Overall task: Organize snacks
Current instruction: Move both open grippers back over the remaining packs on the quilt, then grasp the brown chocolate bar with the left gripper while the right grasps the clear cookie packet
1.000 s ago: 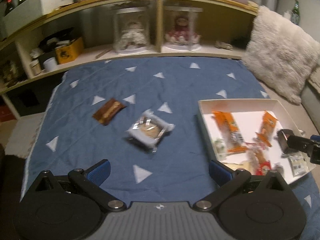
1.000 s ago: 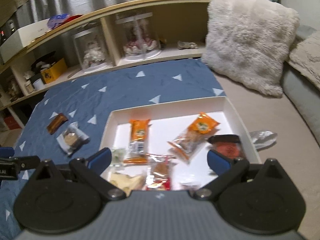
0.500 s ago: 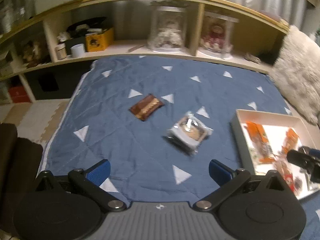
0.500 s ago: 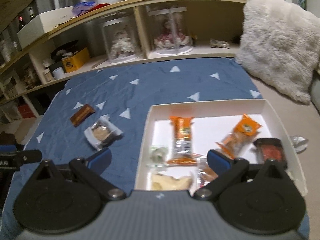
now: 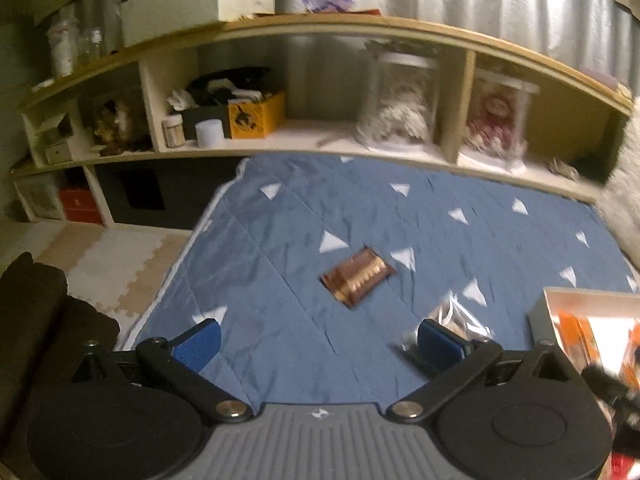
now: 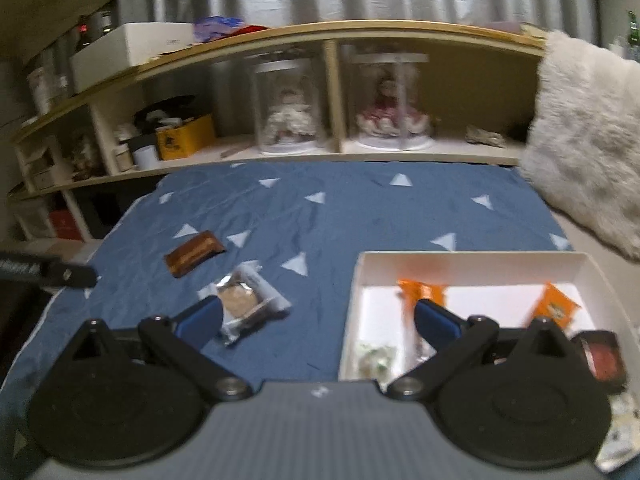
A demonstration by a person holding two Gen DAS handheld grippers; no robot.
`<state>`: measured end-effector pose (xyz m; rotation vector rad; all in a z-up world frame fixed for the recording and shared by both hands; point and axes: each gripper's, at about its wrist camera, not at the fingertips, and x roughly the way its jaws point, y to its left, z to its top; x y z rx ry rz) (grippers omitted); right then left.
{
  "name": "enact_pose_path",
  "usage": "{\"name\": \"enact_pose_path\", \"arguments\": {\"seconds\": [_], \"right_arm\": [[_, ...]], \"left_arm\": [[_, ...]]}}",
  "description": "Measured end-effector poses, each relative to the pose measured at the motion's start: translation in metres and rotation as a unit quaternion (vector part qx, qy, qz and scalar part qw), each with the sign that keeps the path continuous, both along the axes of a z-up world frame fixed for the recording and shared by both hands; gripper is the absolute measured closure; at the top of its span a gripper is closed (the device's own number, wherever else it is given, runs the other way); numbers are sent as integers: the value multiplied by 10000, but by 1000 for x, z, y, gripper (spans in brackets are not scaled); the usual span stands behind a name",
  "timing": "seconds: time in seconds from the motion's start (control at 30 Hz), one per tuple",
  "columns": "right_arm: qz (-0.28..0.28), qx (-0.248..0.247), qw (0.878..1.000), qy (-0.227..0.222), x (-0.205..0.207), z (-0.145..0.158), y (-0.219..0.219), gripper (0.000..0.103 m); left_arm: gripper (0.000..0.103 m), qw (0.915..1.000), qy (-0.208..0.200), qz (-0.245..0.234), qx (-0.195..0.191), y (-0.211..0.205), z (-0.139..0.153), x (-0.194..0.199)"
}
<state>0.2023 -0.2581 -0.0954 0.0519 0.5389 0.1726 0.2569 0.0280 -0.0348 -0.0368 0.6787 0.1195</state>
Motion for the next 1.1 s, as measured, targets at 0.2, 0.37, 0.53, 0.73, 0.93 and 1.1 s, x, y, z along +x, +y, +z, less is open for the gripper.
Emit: {"name": "enact_pose_path", "arguments": {"seconds": [0.2, 0.37, 0.53, 0.73, 0.93, 1.1], "right_arm": [[283, 123, 9995, 71, 28, -15, 15, 1], [658, 247, 9975, 33, 55, -25, 29, 0], [1013, 168, 9945, 227, 86, -39, 40, 0], [1582, 3, 9862, 482, 116, -53, 51, 0], [1910, 17, 9799, 570, 127, -57, 60, 0], [1995, 21, 9785, 522, 133, -61, 65, 0]], "left_arm": [[0, 9994, -53, -136, -306, 10, -12, 30], [0, 9996, -68, -284, -50, 10, -29, 61], [0, 9984, -256, -481, 146, 8, -40, 83], [0, 9932, -171, -1144, -138, 13, -46, 115], [0, 9836, 169, -1787, 156, 10, -59, 148], [0, 9757, 445, -2079, 531, 3, -73, 169]]}}
